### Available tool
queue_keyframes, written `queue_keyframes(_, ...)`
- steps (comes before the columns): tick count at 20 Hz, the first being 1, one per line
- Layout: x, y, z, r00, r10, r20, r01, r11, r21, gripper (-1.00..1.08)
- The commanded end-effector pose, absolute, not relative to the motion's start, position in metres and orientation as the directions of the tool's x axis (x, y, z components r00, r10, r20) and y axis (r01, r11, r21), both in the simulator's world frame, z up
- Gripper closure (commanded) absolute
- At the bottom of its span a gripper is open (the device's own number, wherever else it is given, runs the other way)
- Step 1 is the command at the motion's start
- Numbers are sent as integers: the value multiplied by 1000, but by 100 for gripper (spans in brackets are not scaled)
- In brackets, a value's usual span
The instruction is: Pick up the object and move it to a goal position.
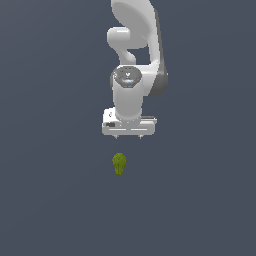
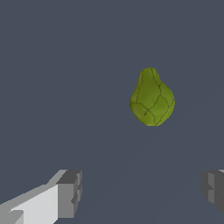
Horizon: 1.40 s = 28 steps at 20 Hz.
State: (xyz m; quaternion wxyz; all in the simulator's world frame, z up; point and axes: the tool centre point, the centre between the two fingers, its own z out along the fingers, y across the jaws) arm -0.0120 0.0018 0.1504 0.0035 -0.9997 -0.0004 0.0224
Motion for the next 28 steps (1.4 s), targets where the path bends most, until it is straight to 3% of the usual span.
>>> queue_keyframes(1,-12,2,150,999,1,-45,1,-1000,-7,-92)
queue_keyframes(17,-6,24,165,998,45,-35,44,-999,-20,-92)
queue_keyframes(28,20,-1,138,991,-128,-24,-129,-992,-15,-92)
